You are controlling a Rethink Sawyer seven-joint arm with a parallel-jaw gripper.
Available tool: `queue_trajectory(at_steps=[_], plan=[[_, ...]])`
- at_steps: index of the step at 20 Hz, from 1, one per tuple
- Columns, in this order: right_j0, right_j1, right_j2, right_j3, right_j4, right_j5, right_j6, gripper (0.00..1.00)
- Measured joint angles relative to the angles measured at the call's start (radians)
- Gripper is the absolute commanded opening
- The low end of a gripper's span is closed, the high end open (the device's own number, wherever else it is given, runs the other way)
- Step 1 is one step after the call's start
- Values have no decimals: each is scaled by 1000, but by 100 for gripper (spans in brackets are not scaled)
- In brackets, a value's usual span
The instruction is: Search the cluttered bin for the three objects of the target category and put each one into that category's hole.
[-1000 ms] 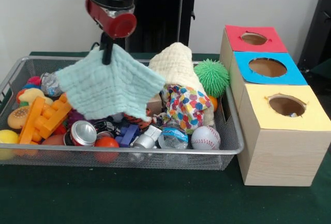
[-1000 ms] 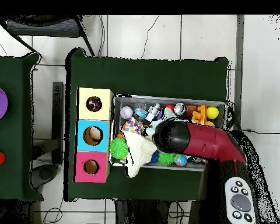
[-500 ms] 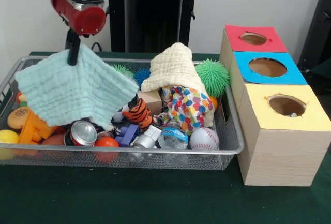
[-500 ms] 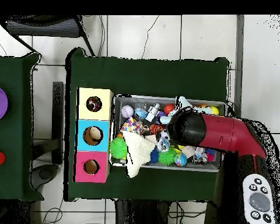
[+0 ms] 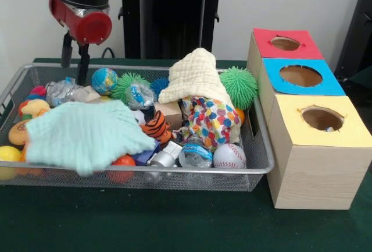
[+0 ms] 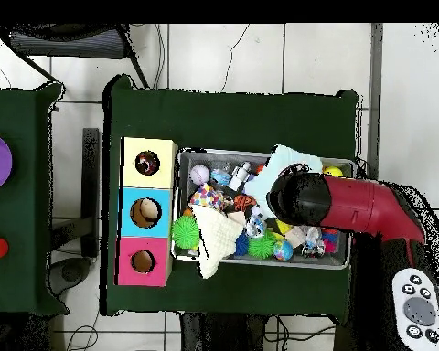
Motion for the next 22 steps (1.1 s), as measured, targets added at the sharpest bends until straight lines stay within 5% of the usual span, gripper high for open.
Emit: queue_trajectory(at_steps=[11, 22], plan=[[-14, -18, 62, 44, 24, 0, 0, 100], [48, -70, 131, 100, 118, -15, 0, 100]])
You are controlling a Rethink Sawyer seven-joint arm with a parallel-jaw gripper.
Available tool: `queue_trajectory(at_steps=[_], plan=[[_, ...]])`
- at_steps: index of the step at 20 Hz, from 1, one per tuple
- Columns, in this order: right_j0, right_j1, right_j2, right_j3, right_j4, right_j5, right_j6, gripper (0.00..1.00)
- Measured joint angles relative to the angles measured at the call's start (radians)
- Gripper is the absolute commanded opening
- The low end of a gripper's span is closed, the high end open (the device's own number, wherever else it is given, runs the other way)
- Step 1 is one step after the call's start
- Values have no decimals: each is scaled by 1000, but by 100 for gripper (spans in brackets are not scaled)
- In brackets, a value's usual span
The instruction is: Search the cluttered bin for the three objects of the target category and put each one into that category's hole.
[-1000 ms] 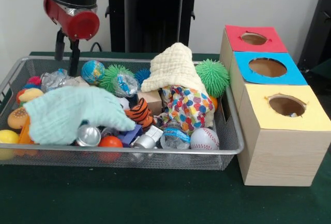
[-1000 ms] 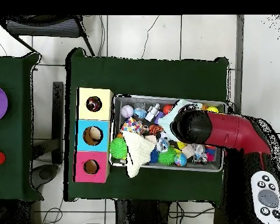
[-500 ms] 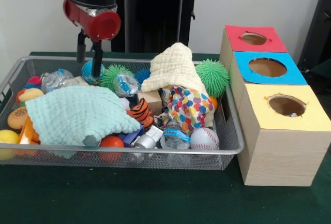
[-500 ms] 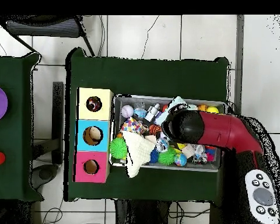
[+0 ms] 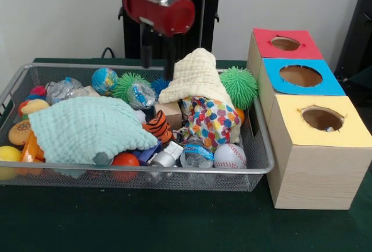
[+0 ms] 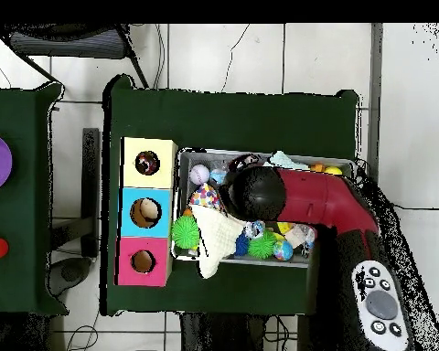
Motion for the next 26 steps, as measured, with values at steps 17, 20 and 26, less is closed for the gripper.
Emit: queue_trajectory(at_steps=[17, 20, 26], plan=[[68, 168, 14, -4, 13, -146, 0, 100], [68, 200, 14, -5, 12, -148, 0, 100], [63, 270, 16, -6, 12, -148, 0, 100]])
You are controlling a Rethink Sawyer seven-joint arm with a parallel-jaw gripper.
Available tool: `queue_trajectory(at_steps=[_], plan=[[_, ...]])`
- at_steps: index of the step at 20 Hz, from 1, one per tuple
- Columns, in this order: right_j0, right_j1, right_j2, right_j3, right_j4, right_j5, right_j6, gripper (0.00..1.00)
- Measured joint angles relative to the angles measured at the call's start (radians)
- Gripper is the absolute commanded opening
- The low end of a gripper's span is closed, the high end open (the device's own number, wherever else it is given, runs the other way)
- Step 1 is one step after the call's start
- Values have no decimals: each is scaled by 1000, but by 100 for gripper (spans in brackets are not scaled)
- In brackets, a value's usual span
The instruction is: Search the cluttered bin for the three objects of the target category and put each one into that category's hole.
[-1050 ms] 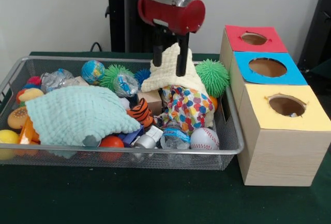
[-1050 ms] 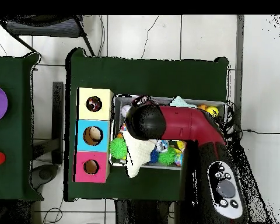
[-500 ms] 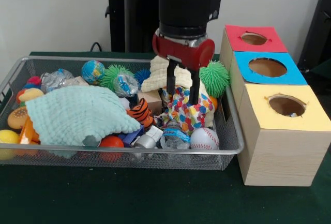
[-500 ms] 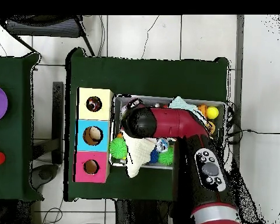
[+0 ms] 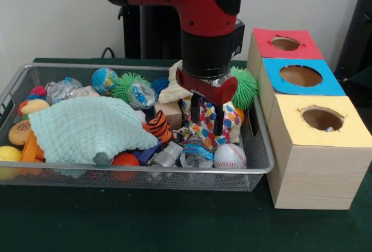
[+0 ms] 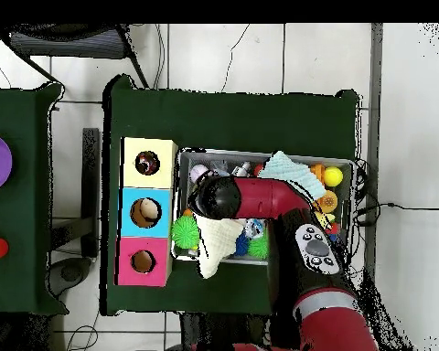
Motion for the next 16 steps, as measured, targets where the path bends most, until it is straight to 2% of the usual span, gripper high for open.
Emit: queue_trajectory(at_steps=[8, 16], plan=[[-55, 53, 60, 0, 1, 64, 0, 100], [-77, 93, 106, 0, 0, 78, 0, 100]])
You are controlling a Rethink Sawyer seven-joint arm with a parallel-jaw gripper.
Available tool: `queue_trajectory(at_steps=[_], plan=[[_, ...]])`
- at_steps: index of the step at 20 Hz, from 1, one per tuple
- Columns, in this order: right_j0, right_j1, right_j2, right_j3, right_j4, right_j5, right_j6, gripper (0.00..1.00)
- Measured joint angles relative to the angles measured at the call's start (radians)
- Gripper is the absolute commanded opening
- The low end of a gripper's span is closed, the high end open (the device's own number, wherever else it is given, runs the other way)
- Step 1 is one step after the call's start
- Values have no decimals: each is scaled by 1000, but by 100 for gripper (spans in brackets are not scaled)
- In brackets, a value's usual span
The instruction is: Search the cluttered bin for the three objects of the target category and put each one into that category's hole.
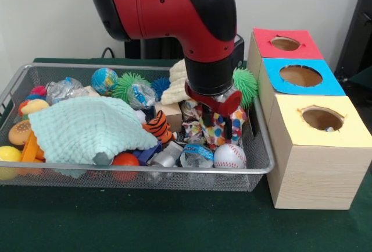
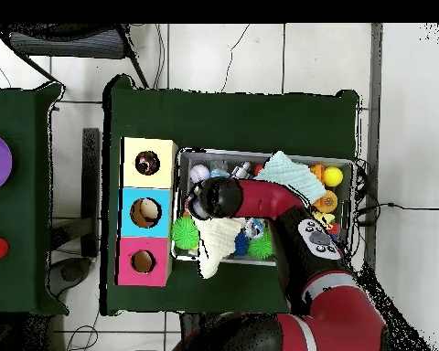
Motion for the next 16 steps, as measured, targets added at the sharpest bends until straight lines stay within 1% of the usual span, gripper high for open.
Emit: queue_trajectory(at_steps=[5, 6, 13, 14, 16], plan=[[-8, 20, 30, -4, 0, 43, 0, 100], [-7, 27, 38, -10, 0, 67, 0, 100], [-7, 35, 47, -27, -4, 92, 0, 100], [-7, 35, 48, -29, -6, 92, 0, 0], [-7, 35, 50, -31, -18, 98, 0, 0]])
